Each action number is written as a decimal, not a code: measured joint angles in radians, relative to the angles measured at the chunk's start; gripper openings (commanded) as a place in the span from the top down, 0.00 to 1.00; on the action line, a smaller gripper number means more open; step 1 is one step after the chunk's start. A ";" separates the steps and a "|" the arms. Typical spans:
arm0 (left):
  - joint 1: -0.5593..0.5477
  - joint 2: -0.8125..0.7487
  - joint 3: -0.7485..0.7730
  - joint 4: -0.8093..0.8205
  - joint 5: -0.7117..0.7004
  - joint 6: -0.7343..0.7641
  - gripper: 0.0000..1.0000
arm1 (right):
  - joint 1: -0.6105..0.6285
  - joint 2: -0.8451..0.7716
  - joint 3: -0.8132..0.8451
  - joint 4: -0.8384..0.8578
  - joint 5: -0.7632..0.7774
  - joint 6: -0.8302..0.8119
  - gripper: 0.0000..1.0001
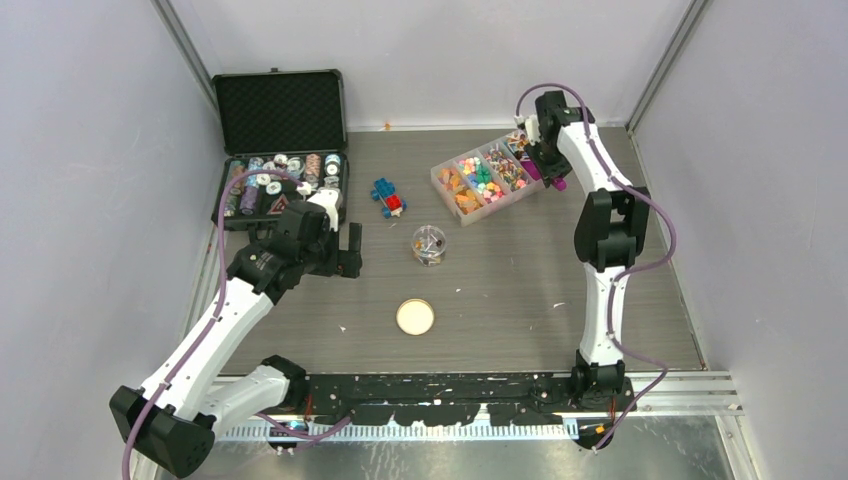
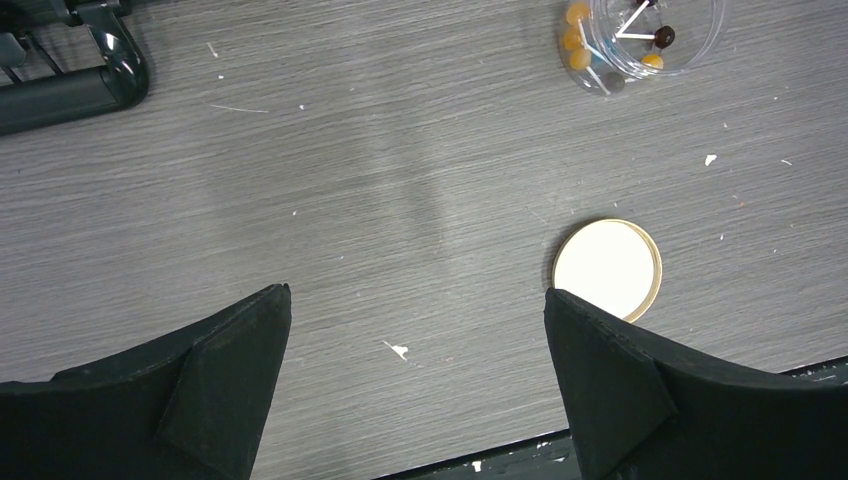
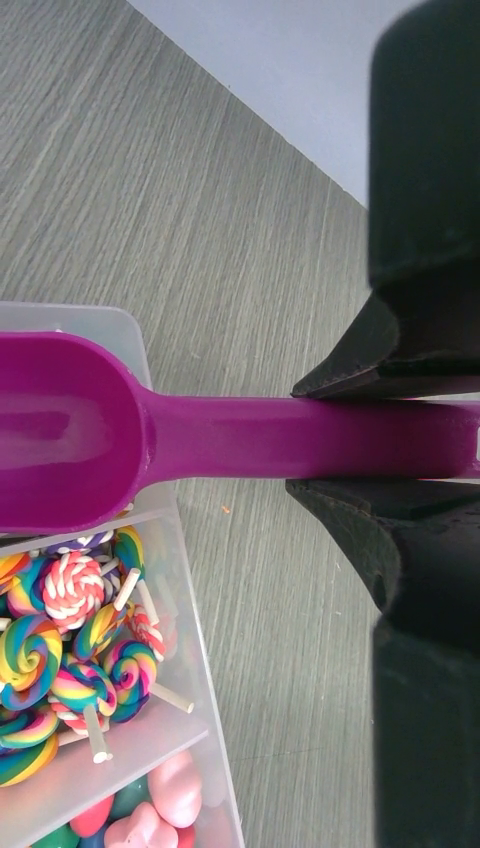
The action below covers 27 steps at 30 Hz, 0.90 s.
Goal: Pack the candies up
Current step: Scoop the fake candies from the storage box.
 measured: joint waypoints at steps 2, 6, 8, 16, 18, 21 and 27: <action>0.000 0.000 0.000 0.000 -0.002 0.000 0.01 | -0.003 -0.014 -0.025 0.022 -0.006 -0.004 1.00; 0.000 0.001 0.000 0.000 -0.003 0.000 0.01 | -0.010 -0.025 -0.051 0.045 -0.021 -0.012 0.99; 0.000 0.001 0.000 0.000 -0.003 0.000 0.01 | -0.013 -0.035 -0.071 0.061 -0.029 -0.015 1.00; 0.000 0.001 0.000 0.000 -0.011 0.000 0.01 | -0.029 -0.074 -0.146 0.130 -0.067 -0.018 0.99; 0.000 0.000 0.000 0.000 -0.011 0.000 0.01 | -0.032 -0.075 -0.154 0.137 -0.074 -0.018 1.00; 0.000 0.000 0.000 0.000 -0.011 0.000 0.01 | -0.035 -0.086 -0.171 0.152 -0.083 -0.018 1.00; 0.000 0.000 0.000 0.000 -0.011 0.000 0.01 | -0.045 -0.105 -0.212 0.188 -0.104 -0.019 0.99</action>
